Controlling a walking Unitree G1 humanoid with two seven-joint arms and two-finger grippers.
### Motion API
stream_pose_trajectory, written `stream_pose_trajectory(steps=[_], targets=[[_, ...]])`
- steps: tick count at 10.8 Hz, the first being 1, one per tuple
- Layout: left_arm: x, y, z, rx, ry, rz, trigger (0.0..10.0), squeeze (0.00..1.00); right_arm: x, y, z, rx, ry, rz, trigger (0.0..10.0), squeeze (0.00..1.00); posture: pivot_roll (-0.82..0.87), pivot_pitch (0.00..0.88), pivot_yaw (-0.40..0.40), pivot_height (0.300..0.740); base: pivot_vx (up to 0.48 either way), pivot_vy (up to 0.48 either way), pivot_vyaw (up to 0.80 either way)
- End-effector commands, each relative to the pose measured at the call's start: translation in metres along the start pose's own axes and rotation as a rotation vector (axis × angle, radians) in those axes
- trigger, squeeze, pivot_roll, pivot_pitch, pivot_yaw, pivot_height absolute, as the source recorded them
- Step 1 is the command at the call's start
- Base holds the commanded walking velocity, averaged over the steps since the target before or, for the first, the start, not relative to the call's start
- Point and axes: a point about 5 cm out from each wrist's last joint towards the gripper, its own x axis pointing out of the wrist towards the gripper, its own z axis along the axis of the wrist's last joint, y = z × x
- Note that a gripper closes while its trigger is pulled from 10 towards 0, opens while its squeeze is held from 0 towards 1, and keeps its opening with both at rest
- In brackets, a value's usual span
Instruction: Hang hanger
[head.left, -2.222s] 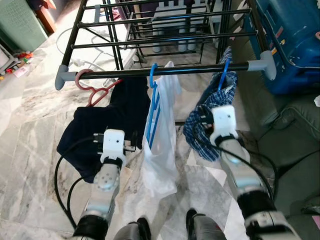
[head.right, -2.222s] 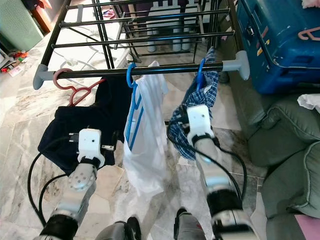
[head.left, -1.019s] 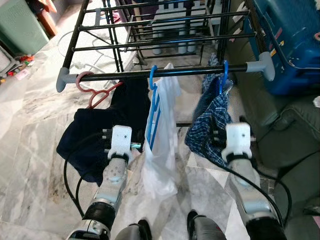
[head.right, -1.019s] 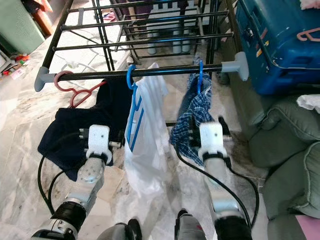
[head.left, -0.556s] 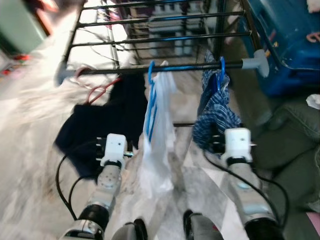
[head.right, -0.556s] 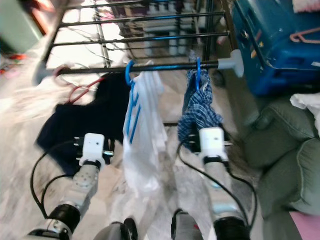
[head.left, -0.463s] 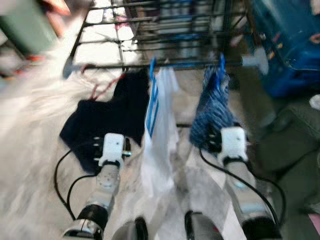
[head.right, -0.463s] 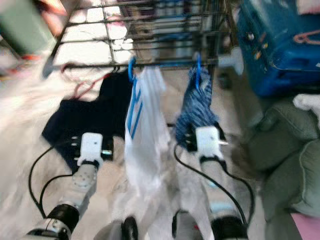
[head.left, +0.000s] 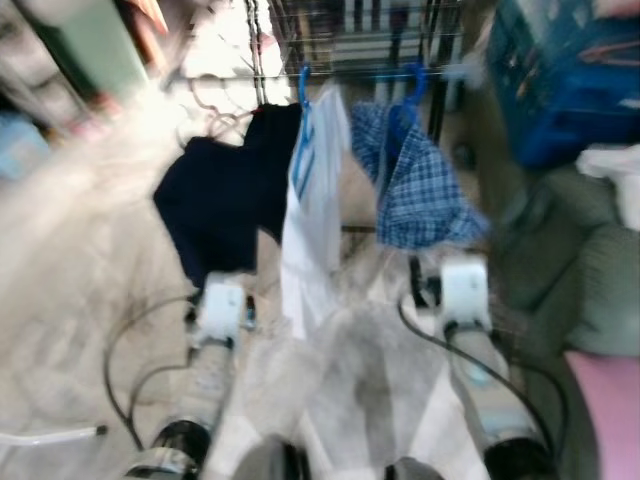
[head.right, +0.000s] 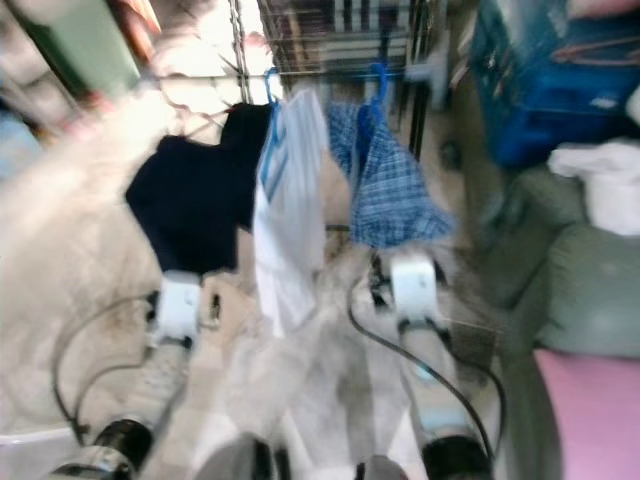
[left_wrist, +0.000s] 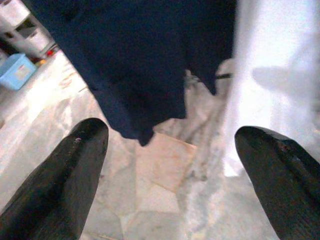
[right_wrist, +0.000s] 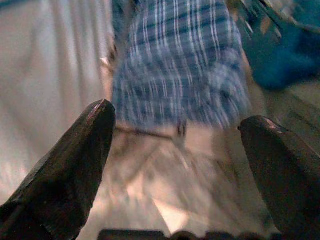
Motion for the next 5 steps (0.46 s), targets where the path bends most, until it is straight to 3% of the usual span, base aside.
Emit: stream_pose_trajectory(steps=[1, 3, 5], targets=[[0.004, 0.001, 0.004, 0.008, 0.003, -0.012, 10.0, 0.0, -0.004, 0.003, -0.013, 0.028, 0.052, 0.012, 10.0, 0.0, -0.31, 0.165, 0.104, 0.74, 0.0, 0.0, 0.0], [-0.005, -0.002, -0.021, 0.066, 0.105, -0.058, 10.0, 0.0, -0.013, 0.008, -0.046, 0.079, 0.203, 0.03, 10.0, 0.0, -0.3, 0.148, 0.104, 0.74, 0.0, 0.0, 0.0], [-0.025, -0.002, -0.064, 0.106, 0.331, -0.131, 10.0, 0.0, -0.024, 0.008, -0.077, 0.163, 0.378, 0.029, 10.0, 0.0, -0.29, 0.125, 0.103, 0.74, 0.0, 0.0, 0.0]])
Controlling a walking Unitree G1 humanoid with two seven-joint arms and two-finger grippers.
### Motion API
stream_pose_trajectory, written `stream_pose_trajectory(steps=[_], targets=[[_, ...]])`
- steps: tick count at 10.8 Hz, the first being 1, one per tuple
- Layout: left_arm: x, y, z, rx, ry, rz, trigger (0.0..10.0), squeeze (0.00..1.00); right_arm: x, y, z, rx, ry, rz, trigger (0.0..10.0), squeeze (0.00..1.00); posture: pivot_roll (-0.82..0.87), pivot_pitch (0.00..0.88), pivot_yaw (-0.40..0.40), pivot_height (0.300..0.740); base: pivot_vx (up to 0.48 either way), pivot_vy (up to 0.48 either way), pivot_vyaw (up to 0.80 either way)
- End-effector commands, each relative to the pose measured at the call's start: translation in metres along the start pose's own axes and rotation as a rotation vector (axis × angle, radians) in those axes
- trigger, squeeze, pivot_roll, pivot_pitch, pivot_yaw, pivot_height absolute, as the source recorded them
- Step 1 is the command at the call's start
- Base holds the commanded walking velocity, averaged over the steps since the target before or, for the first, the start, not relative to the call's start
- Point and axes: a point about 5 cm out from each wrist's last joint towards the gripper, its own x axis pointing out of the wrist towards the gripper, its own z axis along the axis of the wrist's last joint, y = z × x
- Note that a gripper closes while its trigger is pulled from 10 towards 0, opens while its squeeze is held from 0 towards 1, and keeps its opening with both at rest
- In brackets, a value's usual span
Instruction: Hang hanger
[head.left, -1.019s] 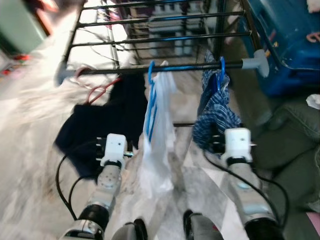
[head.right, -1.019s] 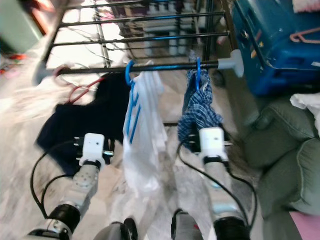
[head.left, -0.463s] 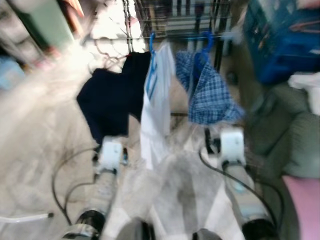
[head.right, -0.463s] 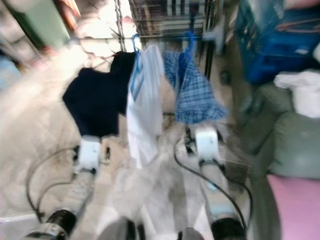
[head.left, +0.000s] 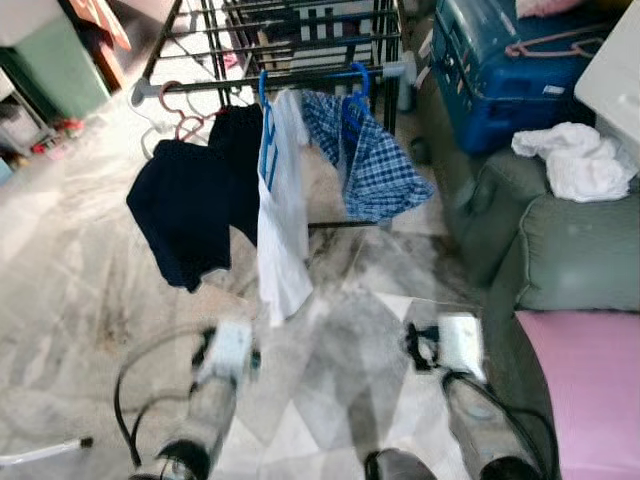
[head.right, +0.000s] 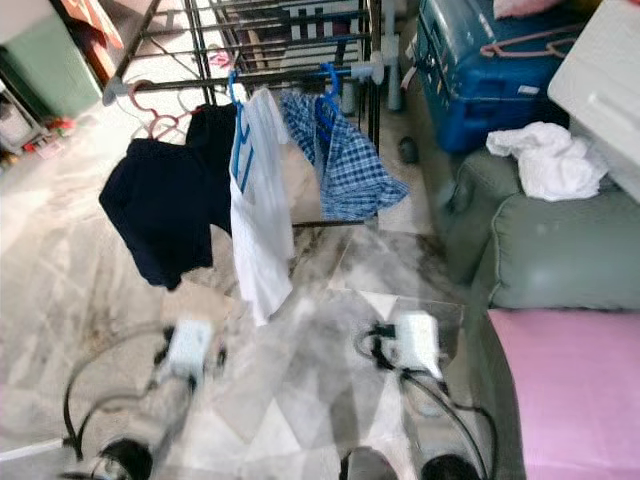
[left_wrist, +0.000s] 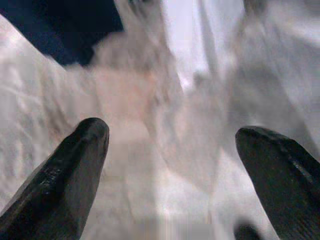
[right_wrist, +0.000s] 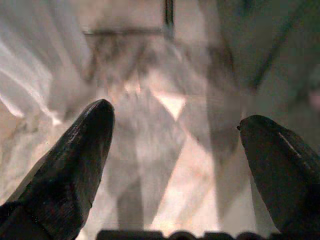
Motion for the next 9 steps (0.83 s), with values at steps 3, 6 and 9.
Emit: stream_pose_trajectory(steps=[3, 6, 9], targets=[[-0.019, 0.02, -0.066, -0.146, 0.328, 0.061, 10.0, 0.0, -0.011, 0.02, -0.038, -0.049, 0.186, 0.137, 10.0, 0.0, -0.27, 0.117, 0.085, 0.74, 0.0, 0.0, 0.0], [-0.032, 0.03, -0.094, -0.269, 0.483, 0.11, 10.0, 0.0, -0.025, 0.023, -0.069, -0.041, 0.349, 0.194, 10.0, 0.0, -0.2, 0.103, 0.044, 0.74, 0.0, 0.0, 0.0], [-0.035, 0.034, -0.099, -0.295, 0.507, 0.125, 10.0, 0.0, -0.034, 0.019, -0.083, -0.09, 0.428, 0.223, 10.0, 0.0, -0.13, 0.088, 0.026, 0.74, 0.0, 0.0, 0.0]])
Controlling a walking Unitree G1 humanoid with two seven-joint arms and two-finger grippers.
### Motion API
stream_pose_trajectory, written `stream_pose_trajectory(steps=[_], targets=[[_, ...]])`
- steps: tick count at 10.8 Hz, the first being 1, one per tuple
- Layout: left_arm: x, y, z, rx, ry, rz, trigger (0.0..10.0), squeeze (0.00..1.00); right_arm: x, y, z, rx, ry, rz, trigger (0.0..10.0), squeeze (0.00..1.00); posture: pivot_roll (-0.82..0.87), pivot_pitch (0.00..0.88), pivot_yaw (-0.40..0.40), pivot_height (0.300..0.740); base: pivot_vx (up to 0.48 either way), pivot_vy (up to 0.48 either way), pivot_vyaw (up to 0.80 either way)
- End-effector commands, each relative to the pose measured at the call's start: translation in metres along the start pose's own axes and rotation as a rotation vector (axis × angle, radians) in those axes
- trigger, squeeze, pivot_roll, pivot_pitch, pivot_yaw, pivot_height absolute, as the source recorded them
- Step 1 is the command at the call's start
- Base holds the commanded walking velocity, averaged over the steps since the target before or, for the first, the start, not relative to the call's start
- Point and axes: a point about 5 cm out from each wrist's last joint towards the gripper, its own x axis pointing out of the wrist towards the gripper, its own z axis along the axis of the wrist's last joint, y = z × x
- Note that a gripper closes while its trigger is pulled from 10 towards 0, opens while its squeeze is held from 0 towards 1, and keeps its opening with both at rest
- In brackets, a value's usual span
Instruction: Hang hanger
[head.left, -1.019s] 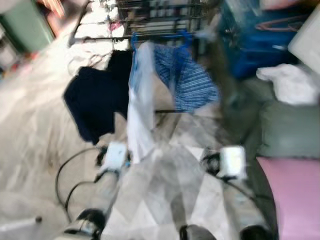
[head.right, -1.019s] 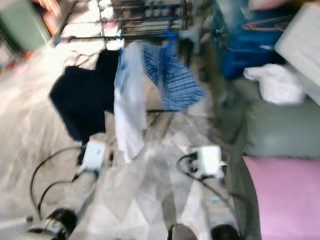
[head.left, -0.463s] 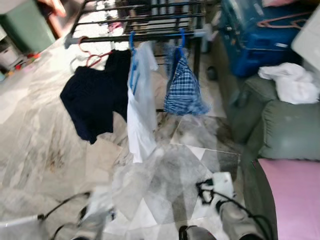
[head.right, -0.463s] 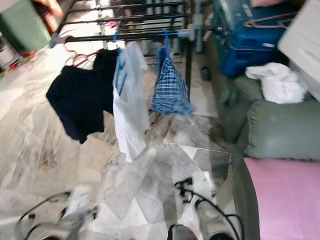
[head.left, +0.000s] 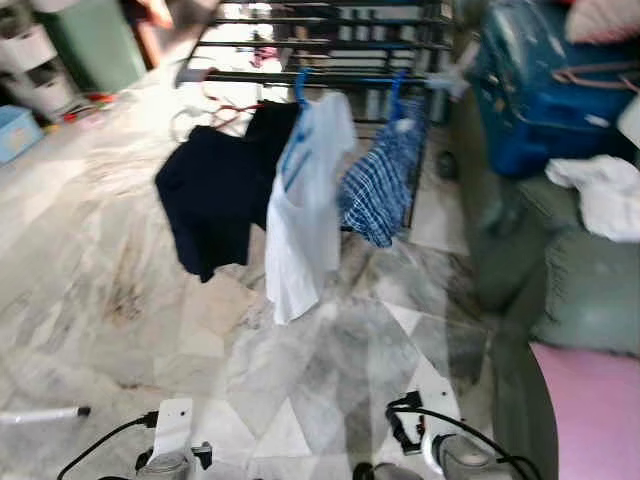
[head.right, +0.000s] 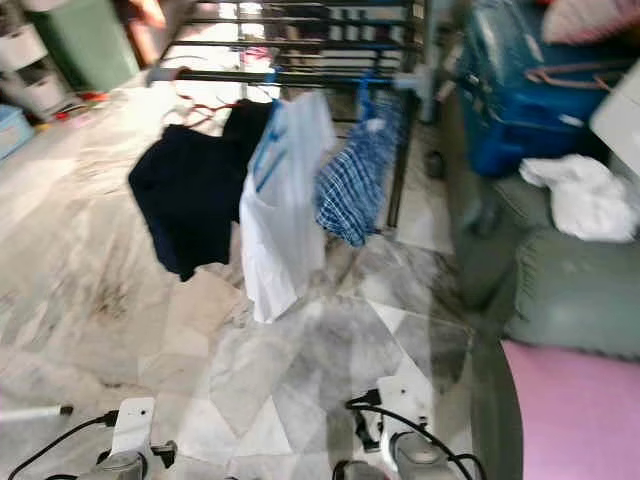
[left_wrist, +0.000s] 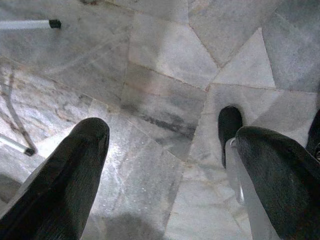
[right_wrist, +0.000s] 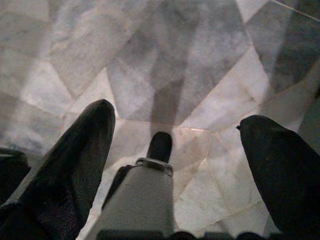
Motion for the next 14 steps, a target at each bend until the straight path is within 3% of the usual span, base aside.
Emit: stream_pose_trajectory(steps=[1, 3, 6, 7, 10, 13, 14], targets=[[0.0, 0.001, -0.008, 0.018, 0.032, -0.004, 10.0, 0.0, -0.002, 0.002, -0.012, -0.022, 0.047, 0.015, 10.0, 0.0, -0.11, 0.077, 0.023, 0.74, 0.0, 0.0, 0.0], [0.0, -0.003, -0.002, 0.064, 0.013, -0.025, 10.0, 0.0, -0.004, -0.003, -0.021, -0.054, 0.09, -0.001, 10.0, 0.0, -0.07, 0.055, -0.007, 0.74, 0.0, 0.0, 0.0], [0.0, 0.001, 0.007, 0.04, -0.008, -0.025, 10.0, 0.0, -0.009, -0.011, -0.032, -0.038, 0.119, -0.041, 10.0, 0.0, -0.05, 0.067, -0.012, 0.74, 0.0, 0.0, 0.0], [0.001, 0.012, 0.009, 0.065, -0.013, -0.022, 10.0, 0.0, -0.008, -0.018, -0.028, 0.022, 0.115, -0.082, 10.0, 0.0, -0.05, 0.076, -0.001, 0.74, 0.0, 0.281, -0.58], [0.001, 0.022, 0.013, 0.1, -0.018, -0.018, 10.0, 0.0, -0.006, -0.012, -0.023, 0.032, 0.104, -0.078, 10.0, 0.0, -0.1, 0.11, 0.022, 0.74, 0.0, 0.48, -0.74], [0.001, 0.025, 0.025, 0.122, -0.044, -0.022, 10.0, 0.0, -0.012, -0.023, -0.036, 0.052, 0.133, -0.133, 10.0, 0.0, -0.13, 0.128, 0.052, 0.74, 0.0, 0.48, -0.59], [0.001, 0.031, 0.026, 0.17, -0.046, -0.018, 10.0, 0.0, -0.013, -0.025, -0.039, 0.082, 0.129, -0.146, 10.0, 0.0, -0.16, 0.125, 0.069, 0.74, 0.0, 0.48, -0.42]])
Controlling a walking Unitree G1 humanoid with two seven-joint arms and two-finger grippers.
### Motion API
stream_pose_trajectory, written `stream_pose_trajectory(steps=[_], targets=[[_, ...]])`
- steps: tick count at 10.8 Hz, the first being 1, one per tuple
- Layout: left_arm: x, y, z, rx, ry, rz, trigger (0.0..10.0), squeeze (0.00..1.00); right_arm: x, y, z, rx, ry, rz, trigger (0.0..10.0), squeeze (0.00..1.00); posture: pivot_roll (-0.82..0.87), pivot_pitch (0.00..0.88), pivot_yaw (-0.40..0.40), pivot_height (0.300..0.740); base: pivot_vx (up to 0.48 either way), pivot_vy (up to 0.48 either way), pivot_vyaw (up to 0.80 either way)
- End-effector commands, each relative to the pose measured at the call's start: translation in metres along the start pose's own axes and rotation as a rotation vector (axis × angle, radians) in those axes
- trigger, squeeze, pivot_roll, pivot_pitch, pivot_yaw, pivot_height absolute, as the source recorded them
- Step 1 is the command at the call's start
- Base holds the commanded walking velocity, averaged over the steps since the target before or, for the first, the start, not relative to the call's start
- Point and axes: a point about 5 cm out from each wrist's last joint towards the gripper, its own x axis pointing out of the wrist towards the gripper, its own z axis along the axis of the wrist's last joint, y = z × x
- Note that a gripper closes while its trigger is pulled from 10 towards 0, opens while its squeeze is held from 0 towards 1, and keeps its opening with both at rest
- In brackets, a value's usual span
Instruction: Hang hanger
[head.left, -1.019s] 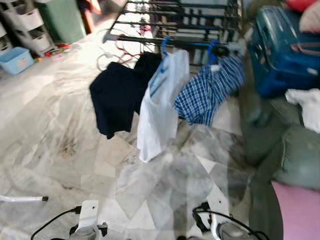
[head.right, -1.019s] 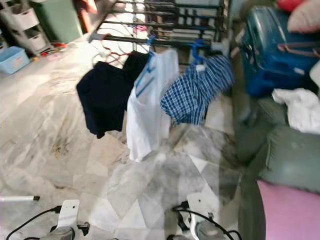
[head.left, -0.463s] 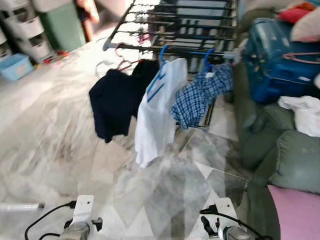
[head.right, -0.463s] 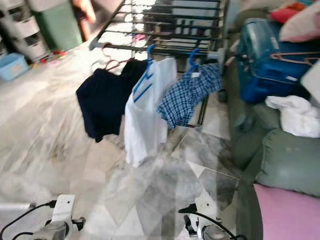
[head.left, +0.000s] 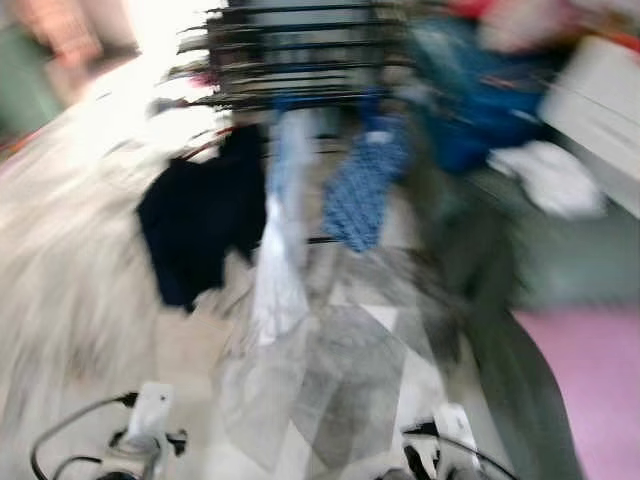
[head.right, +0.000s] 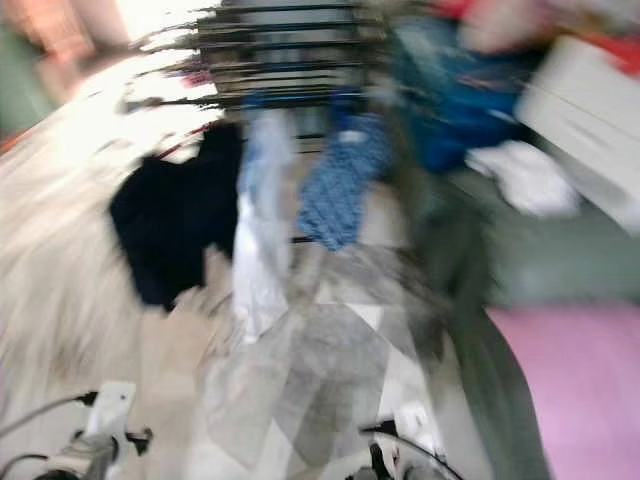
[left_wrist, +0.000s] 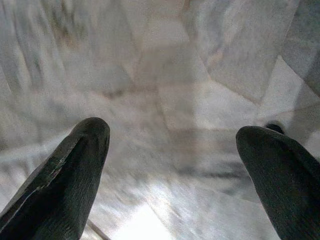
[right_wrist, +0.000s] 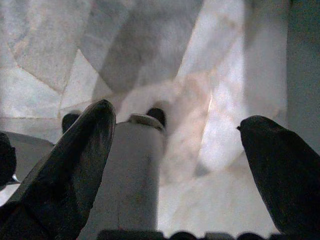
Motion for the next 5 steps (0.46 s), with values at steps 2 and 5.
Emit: stream_pose_trajectory(steps=[2, 5], targets=[[-0.0002, -0.0023, -0.0064, 0.042, 0.017, -0.022, 10.0, 0.0, -0.0006, -0.0032, -0.0012, 0.033, -0.007, -0.018, 10.0, 0.0, -0.18, 0.119, 0.085, 0.74, 0.0, 0.437, 0.0], [-0.0004, 0.0022, -0.0021, 0.106, -0.012, -0.024, 10.0, 0.0, -0.0008, 0.0017, -0.0027, 0.043, -0.019, 0.012, 10.0, 0.0, -0.2, 0.119, 0.094, 0.74, 0.0, 0.0, 0.51]])
